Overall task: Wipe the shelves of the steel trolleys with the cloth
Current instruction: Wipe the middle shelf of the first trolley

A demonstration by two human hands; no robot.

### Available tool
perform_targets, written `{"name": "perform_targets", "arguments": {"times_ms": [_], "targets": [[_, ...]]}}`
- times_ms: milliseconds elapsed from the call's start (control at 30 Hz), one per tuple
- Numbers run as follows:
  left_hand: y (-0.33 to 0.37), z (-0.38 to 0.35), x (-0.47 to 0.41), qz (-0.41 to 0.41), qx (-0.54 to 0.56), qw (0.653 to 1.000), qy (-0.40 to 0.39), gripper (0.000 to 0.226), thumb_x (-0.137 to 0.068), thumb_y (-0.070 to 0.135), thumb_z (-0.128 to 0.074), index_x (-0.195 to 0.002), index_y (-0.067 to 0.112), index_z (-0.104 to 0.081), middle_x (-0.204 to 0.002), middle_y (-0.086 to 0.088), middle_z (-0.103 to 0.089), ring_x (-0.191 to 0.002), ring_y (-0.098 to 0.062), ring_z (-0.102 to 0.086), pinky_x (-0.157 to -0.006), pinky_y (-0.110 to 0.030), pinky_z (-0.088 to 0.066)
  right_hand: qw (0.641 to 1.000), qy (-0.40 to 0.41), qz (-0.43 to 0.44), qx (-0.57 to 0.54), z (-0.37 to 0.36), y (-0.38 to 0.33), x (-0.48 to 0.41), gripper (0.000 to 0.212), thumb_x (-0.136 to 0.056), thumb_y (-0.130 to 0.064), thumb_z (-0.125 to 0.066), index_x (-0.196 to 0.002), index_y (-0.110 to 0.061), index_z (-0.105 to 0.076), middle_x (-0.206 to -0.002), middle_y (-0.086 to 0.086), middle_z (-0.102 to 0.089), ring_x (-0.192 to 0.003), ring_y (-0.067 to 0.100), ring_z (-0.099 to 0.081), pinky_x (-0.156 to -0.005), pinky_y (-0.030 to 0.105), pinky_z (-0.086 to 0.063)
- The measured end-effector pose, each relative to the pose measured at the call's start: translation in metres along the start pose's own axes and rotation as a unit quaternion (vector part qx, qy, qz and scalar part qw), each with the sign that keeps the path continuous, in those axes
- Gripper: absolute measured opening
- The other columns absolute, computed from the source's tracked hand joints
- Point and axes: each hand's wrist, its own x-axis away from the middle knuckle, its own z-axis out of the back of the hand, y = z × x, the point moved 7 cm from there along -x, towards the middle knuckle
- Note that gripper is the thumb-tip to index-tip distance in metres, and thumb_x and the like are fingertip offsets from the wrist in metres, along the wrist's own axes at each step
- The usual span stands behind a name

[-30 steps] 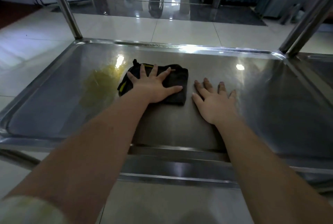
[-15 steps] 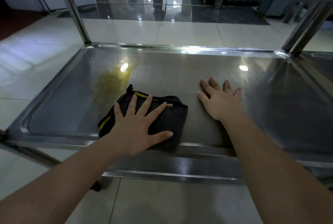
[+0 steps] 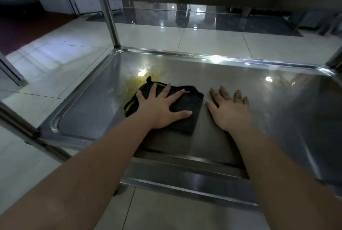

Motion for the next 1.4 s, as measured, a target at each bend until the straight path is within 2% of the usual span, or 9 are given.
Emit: {"name": "perform_targets", "arguments": {"times_ms": [300, 400, 533, 667, 833, 967, 1033, 1267, 1400], "targets": [[0.009, 0.014, -0.070, 0.054, -0.004, 0.998, -0.011, 0.093, -0.064, 0.099, -0.011, -0.146, 0.060, 0.007, -0.165, 0.008, 0.010, -0.148, -0.037, 0.017, -0.105, -0.075, 0.011, 1.000, -0.022, 0.016, -0.003, -0.002, -0.002, 0.003, 0.054, -0.098, -0.062, -0.016, -0.151, -0.051, -0.008, -0.163, -0.017, -0.001, -0.148, 0.042, 0.003, -0.117, 0.057, 0.003], [0.009, 0.011, -0.040, 0.027, -0.019, 0.999, -0.033, 0.090, -0.067, 0.097, -0.009, -0.145, 0.059, 0.013, -0.164, 0.007, 0.015, -0.147, -0.037, 0.020, -0.106, -0.074, 0.013, 1.000, -0.018, 0.012, -0.005, -0.001, -0.004, 0.004, 0.055, -0.098, -0.063, -0.017, -0.152, -0.051, -0.007, -0.163, -0.016, -0.002, -0.148, 0.041, 0.002, -0.117, 0.057, 0.002], [-0.010, -0.011, 0.050, -0.014, -0.022, 0.999, -0.026, 0.092, -0.055, 0.101, 0.007, -0.136, 0.063, 0.026, -0.161, 0.009, 0.023, -0.146, -0.035, 0.023, -0.106, -0.070, 0.018, 1.000, -0.020, 0.016, -0.004, 0.002, -0.006, 0.006, 0.056, -0.098, -0.062, -0.017, -0.152, -0.050, -0.006, -0.164, -0.014, -0.002, -0.148, 0.041, 0.001, -0.118, 0.057, 0.001], [-0.022, -0.019, 0.091, 0.001, -0.013, 0.999, -0.032, 0.090, -0.051, 0.102, 0.007, -0.130, 0.066, 0.033, -0.159, 0.011, 0.029, -0.145, -0.033, 0.028, -0.106, -0.069, 0.020, 1.000, -0.023, 0.010, 0.007, 0.000, -0.007, 0.008, 0.057, -0.098, -0.063, -0.015, -0.152, -0.049, -0.005, -0.164, -0.013, -0.001, -0.148, 0.043, 0.002, -0.118, 0.058, 0.002], [-0.006, -0.010, 0.028, 0.010, -0.027, 0.999, -0.022, 0.101, -0.050, 0.102, 0.003, -0.139, 0.061, 0.024, -0.161, 0.007, 0.023, -0.145, -0.038, 0.025, -0.103, -0.072, 0.018, 1.000, -0.014, 0.012, 0.019, -0.001, -0.006, 0.006, 0.061, -0.095, -0.067, -0.013, -0.152, -0.048, -0.003, -0.164, -0.013, 0.000, -0.148, 0.043, 0.001, -0.117, 0.057, 0.003], [0.001, 0.007, -0.045, 0.026, 0.004, 0.999, -0.034, 0.094, -0.065, 0.099, -0.021, -0.144, 0.060, 0.013, -0.163, 0.007, 0.017, -0.146, -0.038, 0.022, -0.103, -0.073, 0.016, 1.000, -0.015, 0.009, 0.021, -0.001, -0.005, 0.006, 0.061, -0.096, -0.067, -0.015, -0.152, -0.049, -0.003, -0.164, -0.014, 0.000, -0.149, 0.040, 0.002, -0.118, 0.056, 0.002], [0.003, 0.013, -0.069, 0.030, 0.013, 0.999, -0.032, 0.095, -0.066, 0.098, -0.024, -0.146, 0.059, 0.009, -0.164, 0.006, 0.014, -0.146, -0.038, 0.021, -0.103, -0.075, 0.014, 1.000, -0.020, 0.006, 0.021, -0.002, -0.005, 0.006, 0.059, -0.096, -0.067, -0.016, -0.152, -0.050, -0.004, -0.164, -0.015, 0.001, -0.149, 0.039, 0.002, -0.118, 0.055, 0.002], [0.013, 0.014, -0.065, 0.008, -0.032, 0.999, -0.021, 0.083, -0.071, 0.095, -0.010, -0.143, 0.062, 0.014, -0.164, 0.003, 0.015, -0.146, -0.041, 0.019, -0.102, -0.078, 0.012, 0.999, -0.022, 0.010, 0.022, -0.001, -0.004, 0.002, 0.060, -0.094, -0.069, -0.015, -0.151, -0.052, -0.003, -0.164, -0.015, 0.001, -0.149, 0.040, 0.002, -0.118, 0.057, 0.001], [0.004, -0.008, 0.010, -0.059, -0.041, 0.997, -0.007, 0.081, -0.055, 0.102, 0.006, -0.130, 0.073, 0.023, -0.163, 0.004, 0.018, -0.146, -0.040, 0.019, -0.100, -0.074, 0.018, 0.999, -0.015, 0.019, 0.023, -0.002, -0.005, 0.002, 0.060, -0.095, -0.068, -0.014, -0.151, -0.050, -0.002, -0.164, -0.014, 0.001, -0.148, 0.042, 0.001, -0.117, 0.059, 0.001]]}}
